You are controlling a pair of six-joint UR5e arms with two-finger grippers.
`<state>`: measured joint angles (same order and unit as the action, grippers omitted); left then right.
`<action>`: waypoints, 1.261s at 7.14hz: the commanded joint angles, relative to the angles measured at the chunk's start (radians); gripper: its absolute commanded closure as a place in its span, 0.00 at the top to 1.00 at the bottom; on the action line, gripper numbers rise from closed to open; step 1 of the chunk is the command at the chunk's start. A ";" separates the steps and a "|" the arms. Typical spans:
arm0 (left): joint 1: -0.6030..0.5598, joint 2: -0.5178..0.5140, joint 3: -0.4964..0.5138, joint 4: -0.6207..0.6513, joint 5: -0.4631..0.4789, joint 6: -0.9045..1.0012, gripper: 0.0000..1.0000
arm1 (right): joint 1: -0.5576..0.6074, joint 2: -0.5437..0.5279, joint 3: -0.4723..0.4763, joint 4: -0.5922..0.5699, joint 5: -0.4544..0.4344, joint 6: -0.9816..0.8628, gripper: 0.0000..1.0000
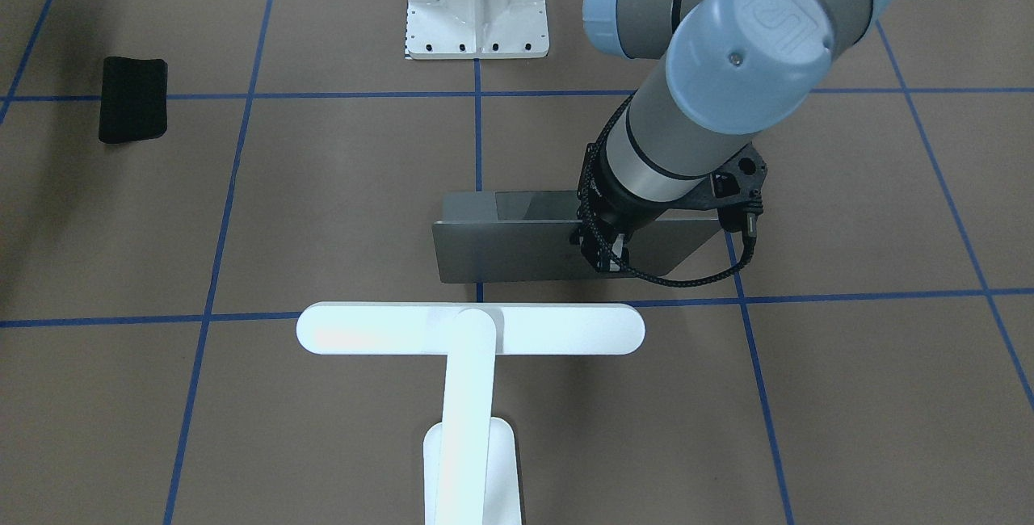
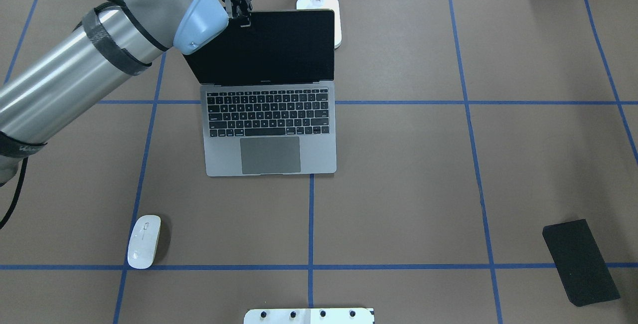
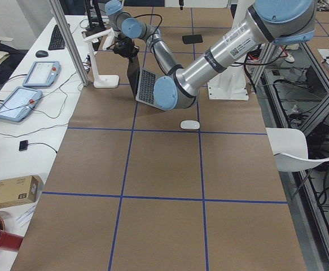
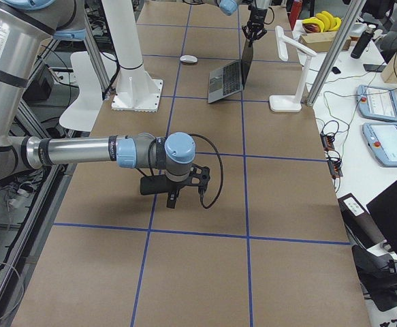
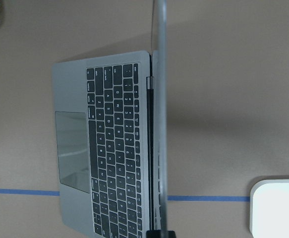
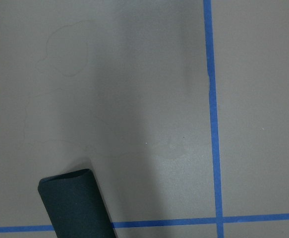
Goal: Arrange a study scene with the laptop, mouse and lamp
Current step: 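Drag the grey laptop with the left gripper toward the white lamp, then set the laptop down in front of the lamp and open the left gripper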
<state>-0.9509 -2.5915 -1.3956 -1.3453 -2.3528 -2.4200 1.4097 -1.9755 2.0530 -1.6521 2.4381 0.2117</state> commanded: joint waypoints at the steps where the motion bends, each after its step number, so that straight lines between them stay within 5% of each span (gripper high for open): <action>1: 0.012 -0.048 0.096 -0.076 0.033 -0.040 0.00 | 0.000 -0.005 -0.001 -0.002 -0.001 0.000 1.00; 9: 0.063 0.005 0.119 -0.207 0.092 -0.044 0.00 | 0.000 -0.003 -0.004 -0.002 0.001 0.000 1.00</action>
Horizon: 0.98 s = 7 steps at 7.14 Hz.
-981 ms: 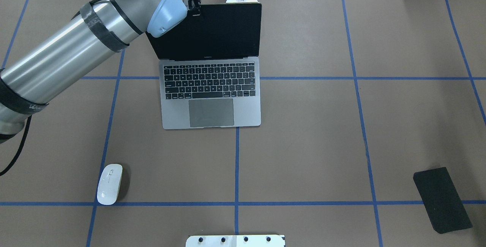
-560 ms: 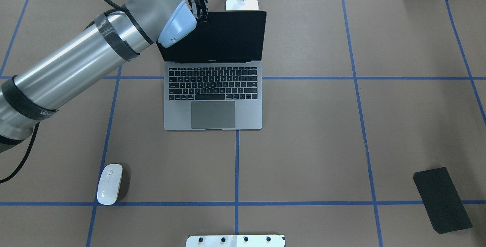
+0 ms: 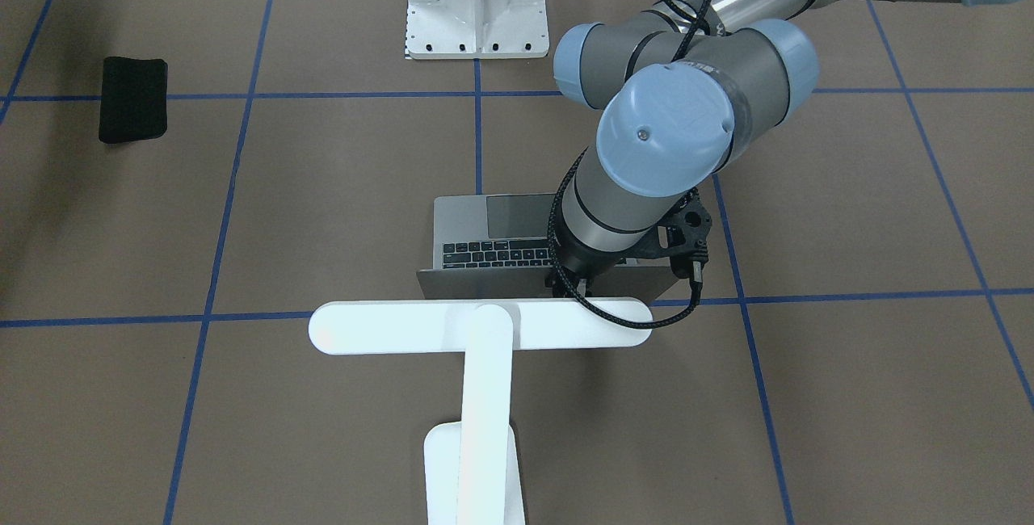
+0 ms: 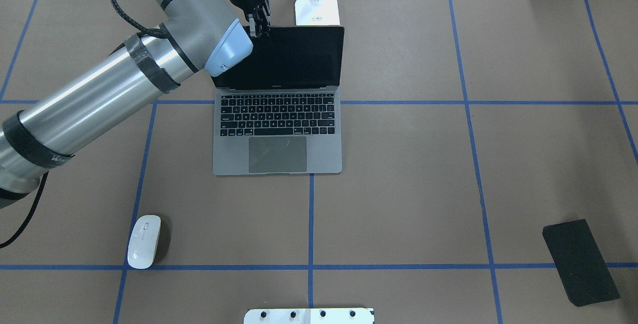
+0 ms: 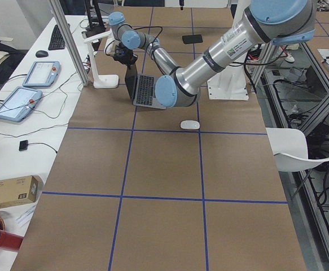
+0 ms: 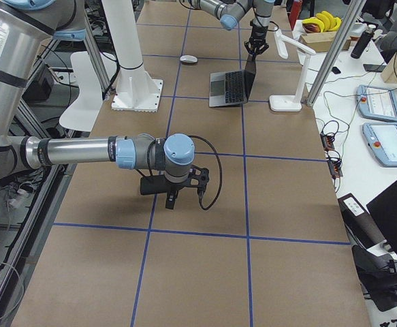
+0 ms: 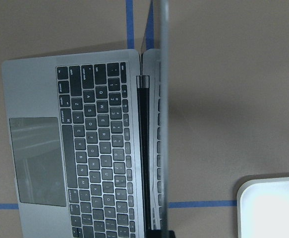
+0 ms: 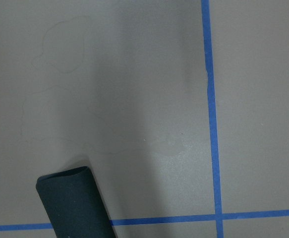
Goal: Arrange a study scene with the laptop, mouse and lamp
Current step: 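Set the laptop down in front of the lamp and open the left gripper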
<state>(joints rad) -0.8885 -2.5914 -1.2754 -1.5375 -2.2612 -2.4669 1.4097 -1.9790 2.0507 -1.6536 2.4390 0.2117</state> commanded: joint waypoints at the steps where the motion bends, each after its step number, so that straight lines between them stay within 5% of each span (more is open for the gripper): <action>1: -0.001 0.007 -0.008 -0.016 0.000 0.003 0.22 | 0.000 0.000 0.000 0.000 0.000 0.000 1.00; 3: -0.001 0.010 -0.018 -0.016 0.000 0.003 0.83 | 0.000 0.000 0.000 0.000 0.000 0.000 1.00; 4: -0.001 0.010 -0.019 -0.015 0.000 0.005 0.99 | 0.000 0.000 0.000 0.000 0.000 0.000 1.00; 7: -0.007 0.008 -0.055 -0.006 0.002 0.009 0.99 | 0.000 0.000 0.000 0.000 0.000 0.000 1.00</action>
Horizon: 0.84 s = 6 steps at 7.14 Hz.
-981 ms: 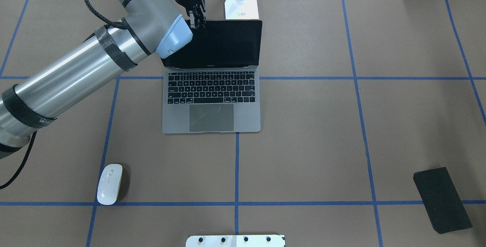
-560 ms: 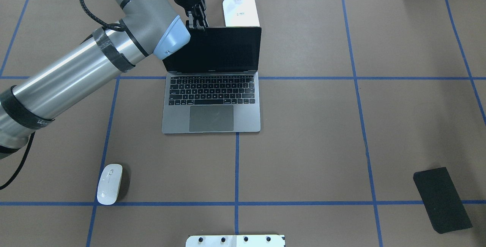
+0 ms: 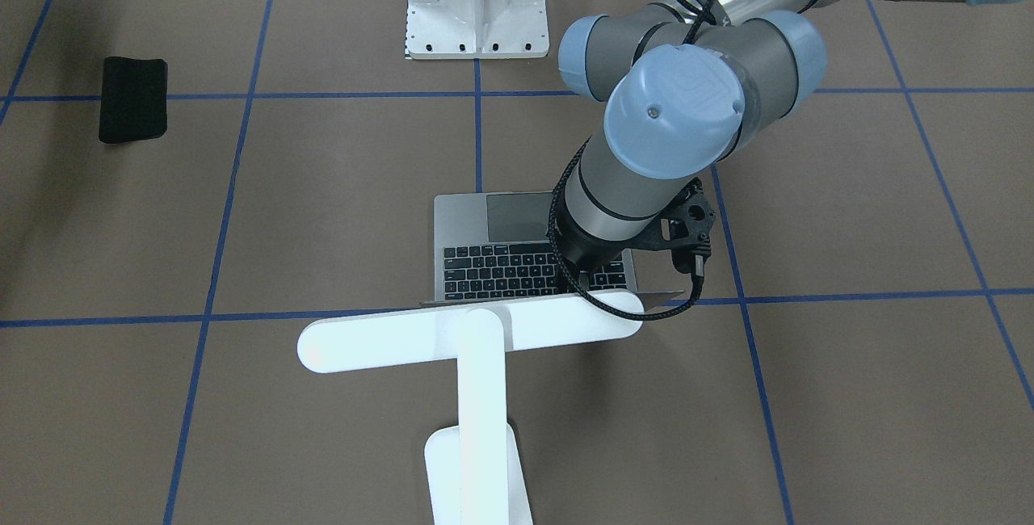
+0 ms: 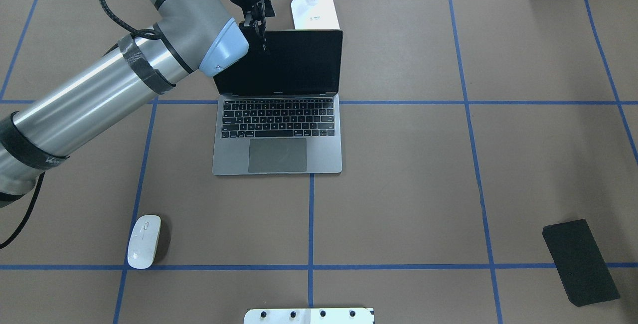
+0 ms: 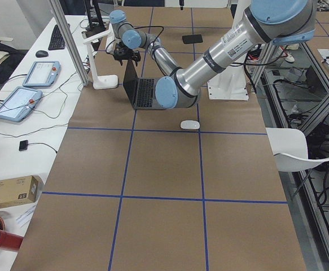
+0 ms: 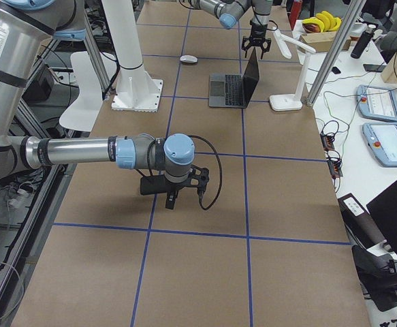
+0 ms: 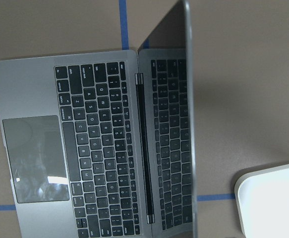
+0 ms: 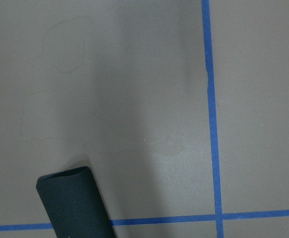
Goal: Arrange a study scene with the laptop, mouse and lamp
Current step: 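Set the laptop down in front of the lamp and open the left gripper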
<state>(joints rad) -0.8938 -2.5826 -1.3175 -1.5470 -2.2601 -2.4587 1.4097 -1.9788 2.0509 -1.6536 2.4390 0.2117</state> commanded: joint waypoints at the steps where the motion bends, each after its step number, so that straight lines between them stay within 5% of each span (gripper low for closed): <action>1: -0.005 -0.001 -0.026 0.005 -0.001 0.001 0.99 | 0.000 0.000 0.000 0.000 0.000 0.000 1.00; 3: -0.025 0.018 -0.081 0.007 -0.009 0.021 0.99 | 0.000 -0.002 -0.001 -0.002 0.000 0.002 1.00; 6: -0.027 0.213 -0.430 0.163 -0.007 0.252 0.99 | 0.000 0.000 -0.009 -0.003 0.008 0.005 1.00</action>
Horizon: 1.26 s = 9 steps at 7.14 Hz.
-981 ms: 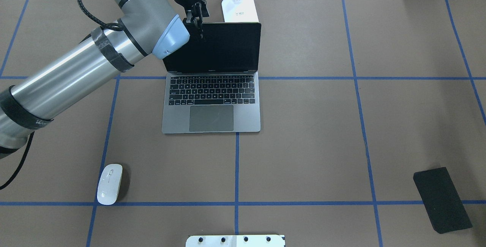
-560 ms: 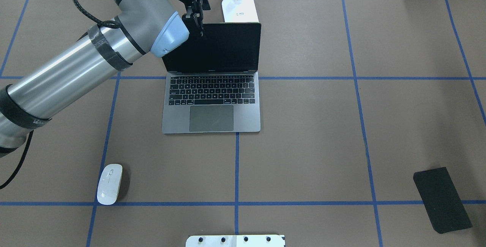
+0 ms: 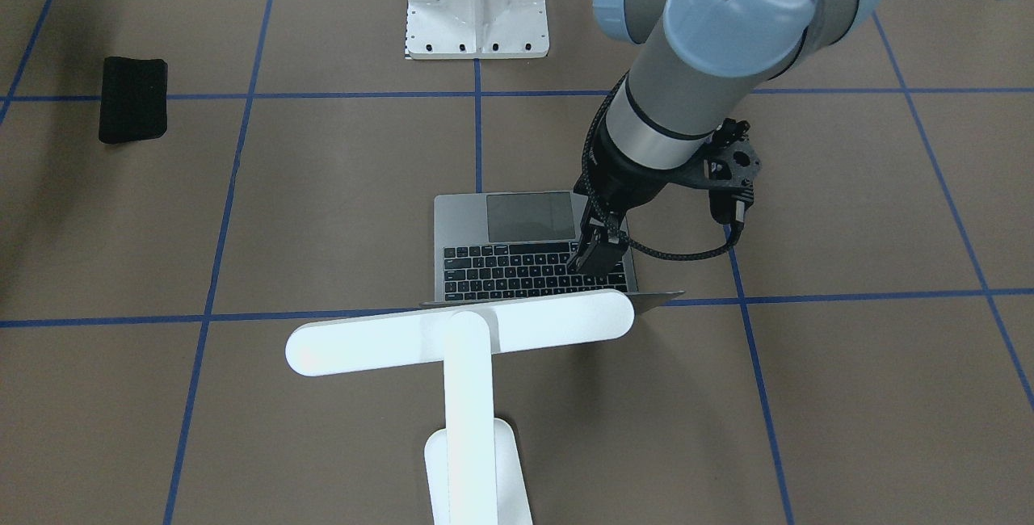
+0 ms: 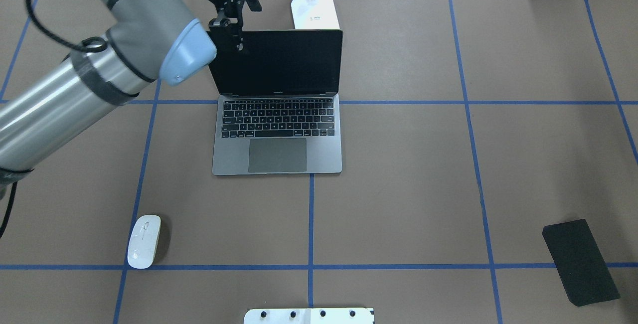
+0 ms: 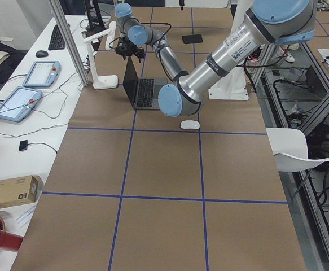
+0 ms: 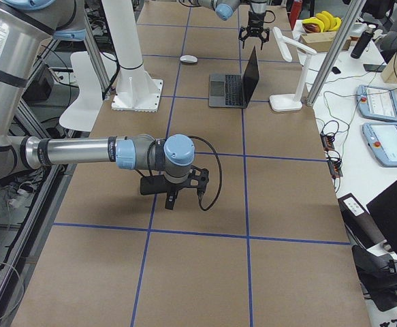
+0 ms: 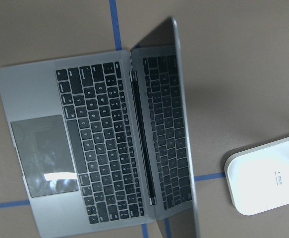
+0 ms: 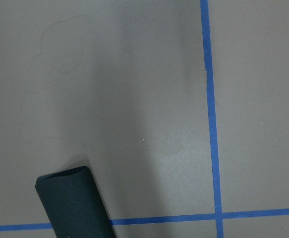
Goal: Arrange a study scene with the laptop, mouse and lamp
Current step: 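Withdraw the left gripper away from the laptop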
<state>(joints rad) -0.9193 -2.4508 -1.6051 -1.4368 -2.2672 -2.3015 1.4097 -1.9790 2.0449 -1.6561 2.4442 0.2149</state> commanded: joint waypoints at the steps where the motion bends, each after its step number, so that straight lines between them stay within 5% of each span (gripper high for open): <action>1: -0.001 0.152 -0.248 0.073 0.003 0.196 0.99 | 0.000 0.005 -0.012 0.002 0.004 0.003 1.00; 3: -0.004 0.249 -0.399 0.120 0.009 0.430 0.99 | 0.002 0.008 -0.018 0.004 0.004 0.017 1.00; 6: -0.007 0.320 -0.520 0.287 0.015 0.824 0.99 | 0.002 0.054 -0.037 0.008 0.007 0.032 1.00; 9: -0.084 0.511 -0.607 0.342 0.048 1.120 0.99 | 0.002 0.133 -0.106 0.015 -0.020 0.024 1.00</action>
<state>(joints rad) -0.9623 -2.0249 -2.1783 -1.1057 -2.2236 -1.3278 1.4112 -1.8763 1.9678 -1.6446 2.4399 0.2468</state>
